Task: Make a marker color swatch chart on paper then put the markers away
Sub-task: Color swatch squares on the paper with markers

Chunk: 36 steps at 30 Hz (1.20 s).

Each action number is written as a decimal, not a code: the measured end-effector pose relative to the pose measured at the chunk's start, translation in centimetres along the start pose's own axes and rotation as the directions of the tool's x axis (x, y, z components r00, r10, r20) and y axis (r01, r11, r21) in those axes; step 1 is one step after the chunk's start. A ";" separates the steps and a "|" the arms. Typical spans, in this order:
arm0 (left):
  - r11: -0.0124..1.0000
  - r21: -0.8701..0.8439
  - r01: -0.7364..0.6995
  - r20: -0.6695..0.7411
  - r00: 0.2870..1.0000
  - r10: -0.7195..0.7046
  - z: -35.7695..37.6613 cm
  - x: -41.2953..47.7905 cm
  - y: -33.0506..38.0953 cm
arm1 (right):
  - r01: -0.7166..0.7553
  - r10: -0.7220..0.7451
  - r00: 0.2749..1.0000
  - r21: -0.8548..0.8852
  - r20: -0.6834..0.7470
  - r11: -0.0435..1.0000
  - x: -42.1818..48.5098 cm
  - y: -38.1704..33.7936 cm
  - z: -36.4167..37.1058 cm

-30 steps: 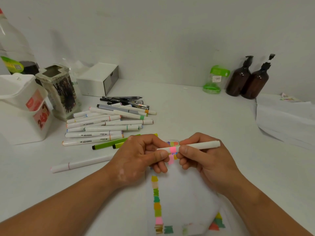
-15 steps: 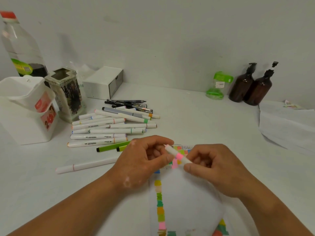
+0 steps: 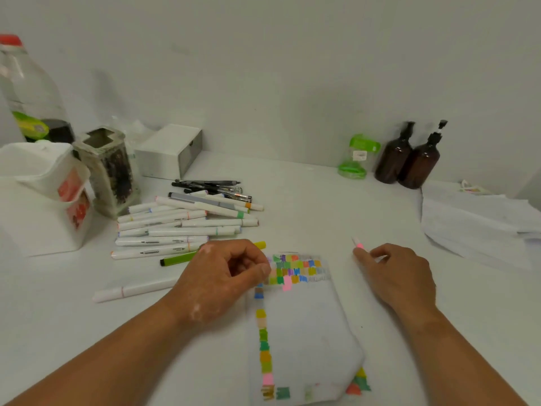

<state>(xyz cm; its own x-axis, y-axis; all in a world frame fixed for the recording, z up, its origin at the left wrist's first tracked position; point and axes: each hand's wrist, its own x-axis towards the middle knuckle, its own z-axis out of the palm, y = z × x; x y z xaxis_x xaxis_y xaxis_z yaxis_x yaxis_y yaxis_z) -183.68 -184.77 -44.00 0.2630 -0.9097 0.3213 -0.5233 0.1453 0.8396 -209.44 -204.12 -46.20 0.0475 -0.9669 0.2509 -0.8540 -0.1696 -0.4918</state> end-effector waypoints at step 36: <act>0.488 -0.846 0.214 0.060 0.949 -0.311 2.8 4.7 -0.4 | 0.073 -0.586 0.646 0.725 0.489 0.685 -5.4 -9.1 0.1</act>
<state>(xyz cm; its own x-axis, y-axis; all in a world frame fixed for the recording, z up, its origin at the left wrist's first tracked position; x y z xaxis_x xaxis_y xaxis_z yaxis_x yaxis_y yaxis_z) -184.47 -190.19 -44.02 0.3630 -0.9316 0.0175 0.4865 0.2055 0.8492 -201.85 -197.37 -43.18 0.7849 -0.6181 0.0424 -0.2060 -0.3249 -0.9231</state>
